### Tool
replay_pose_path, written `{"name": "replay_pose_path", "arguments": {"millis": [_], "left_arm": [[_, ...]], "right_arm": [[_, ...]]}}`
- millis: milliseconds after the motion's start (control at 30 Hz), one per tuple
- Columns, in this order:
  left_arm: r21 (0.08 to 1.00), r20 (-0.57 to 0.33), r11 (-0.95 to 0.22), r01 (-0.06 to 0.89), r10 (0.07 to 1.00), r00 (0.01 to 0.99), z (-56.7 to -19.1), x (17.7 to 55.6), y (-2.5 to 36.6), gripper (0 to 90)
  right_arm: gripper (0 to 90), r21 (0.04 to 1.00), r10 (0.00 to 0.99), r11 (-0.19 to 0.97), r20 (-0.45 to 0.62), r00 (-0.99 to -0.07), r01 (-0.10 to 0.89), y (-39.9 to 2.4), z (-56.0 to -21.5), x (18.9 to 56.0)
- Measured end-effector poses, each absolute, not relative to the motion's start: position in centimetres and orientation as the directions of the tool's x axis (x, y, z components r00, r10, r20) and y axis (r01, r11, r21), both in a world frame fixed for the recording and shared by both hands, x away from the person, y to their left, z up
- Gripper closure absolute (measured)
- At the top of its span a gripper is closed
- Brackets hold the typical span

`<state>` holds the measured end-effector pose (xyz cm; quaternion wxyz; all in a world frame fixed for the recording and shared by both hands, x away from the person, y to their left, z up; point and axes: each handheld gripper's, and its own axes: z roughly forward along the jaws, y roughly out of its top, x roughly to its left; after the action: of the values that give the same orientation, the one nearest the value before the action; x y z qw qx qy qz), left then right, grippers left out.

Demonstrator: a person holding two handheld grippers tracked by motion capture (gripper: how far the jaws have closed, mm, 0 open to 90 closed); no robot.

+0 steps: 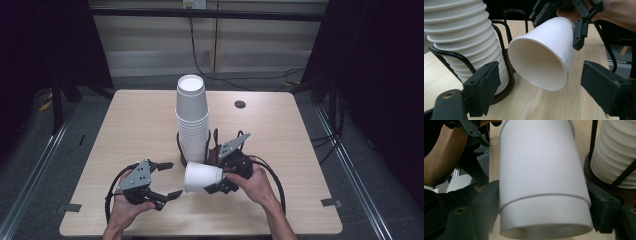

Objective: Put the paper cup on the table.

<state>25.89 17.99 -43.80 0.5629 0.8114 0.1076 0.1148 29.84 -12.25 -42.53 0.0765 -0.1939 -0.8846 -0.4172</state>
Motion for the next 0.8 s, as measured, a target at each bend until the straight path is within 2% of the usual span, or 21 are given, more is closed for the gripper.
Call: {"name": "replay_pose_path", "arguments": {"millis": [333, 800], "left_arm": [[0.951, 0.037, -0.301, 0.063, 0.315, 0.948, -44.1, 25.8, 18.1, 15.6], [0.961, -0.026, -0.257, 0.1, 0.278, 0.96, -44.9, 26.0, 17.8, 15.5]], "right_arm": [[22.2, 0.761, 0.267, 0.52, 0.288, -0.92, 0.389, -12.4, -43.2, 29.3], [22.2, 0.827, 0.23, 0.438, 0.275, -0.934, 0.352, -12.3, -44.1, 28.5]]}}
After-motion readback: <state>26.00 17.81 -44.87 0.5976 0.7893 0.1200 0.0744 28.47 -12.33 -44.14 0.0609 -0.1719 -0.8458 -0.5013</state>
